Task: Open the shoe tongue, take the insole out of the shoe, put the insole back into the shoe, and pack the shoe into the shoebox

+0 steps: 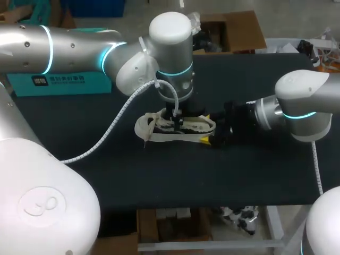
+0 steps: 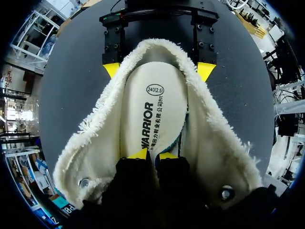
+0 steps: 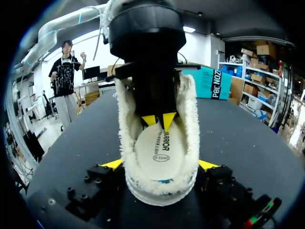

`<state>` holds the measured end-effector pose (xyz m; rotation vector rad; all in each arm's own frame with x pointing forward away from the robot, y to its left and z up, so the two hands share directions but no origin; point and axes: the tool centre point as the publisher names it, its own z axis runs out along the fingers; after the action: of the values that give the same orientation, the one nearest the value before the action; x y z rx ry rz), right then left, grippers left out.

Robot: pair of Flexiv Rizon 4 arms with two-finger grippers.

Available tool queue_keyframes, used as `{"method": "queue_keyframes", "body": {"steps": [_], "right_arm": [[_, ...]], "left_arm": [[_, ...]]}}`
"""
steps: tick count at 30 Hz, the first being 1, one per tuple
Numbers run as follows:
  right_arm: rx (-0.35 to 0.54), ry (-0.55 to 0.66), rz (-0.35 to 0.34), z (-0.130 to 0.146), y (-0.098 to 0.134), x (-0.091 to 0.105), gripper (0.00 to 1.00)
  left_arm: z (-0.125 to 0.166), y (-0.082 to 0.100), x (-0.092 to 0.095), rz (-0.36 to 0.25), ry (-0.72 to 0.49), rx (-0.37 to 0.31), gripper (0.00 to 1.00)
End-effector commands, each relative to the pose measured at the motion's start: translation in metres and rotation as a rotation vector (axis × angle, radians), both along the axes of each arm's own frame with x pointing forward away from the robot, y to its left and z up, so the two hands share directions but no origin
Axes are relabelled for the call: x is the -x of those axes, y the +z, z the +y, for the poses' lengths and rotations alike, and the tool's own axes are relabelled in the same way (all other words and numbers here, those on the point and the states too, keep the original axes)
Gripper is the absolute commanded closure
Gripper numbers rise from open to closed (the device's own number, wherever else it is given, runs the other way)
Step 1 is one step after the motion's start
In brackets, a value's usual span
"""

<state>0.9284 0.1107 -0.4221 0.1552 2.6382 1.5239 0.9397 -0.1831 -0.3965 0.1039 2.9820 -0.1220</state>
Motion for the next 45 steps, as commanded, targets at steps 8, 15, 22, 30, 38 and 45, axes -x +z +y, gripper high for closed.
{"method": "queue_keyframes", "body": {"steps": [8,15,22,30,38,45], "right_arm": [[-0.004,0.006,0.0,0.002,-0.003,0.002,1.0],[-0.004,0.006,0.0,0.002,-0.003,0.002,1.0],[-0.004,0.006,0.0,0.002,-0.003,0.002,1.0],[-0.004,0.006,0.0,0.002,-0.003,0.002,1.0],[-0.004,0.006,0.0,0.002,-0.003,0.002,1.0],[-0.004,0.006,0.0,0.002,-0.003,0.002,1.0]], "left_arm": [[0.006,0.072,0.027,0.061,-0.134,0.229,1.0],[0.006,0.09,0.035,0.073,-0.142,0.272,1.0],[-0.007,0.08,0.034,0.087,-0.111,0.238,0.67],[-0.025,0.077,0.043,0.095,-0.125,0.234,0.47],[-0.043,0.079,0.064,0.059,-0.194,0.223,0.45],[-0.057,0.069,0.06,0.049,-0.194,0.223,0.37]]}}
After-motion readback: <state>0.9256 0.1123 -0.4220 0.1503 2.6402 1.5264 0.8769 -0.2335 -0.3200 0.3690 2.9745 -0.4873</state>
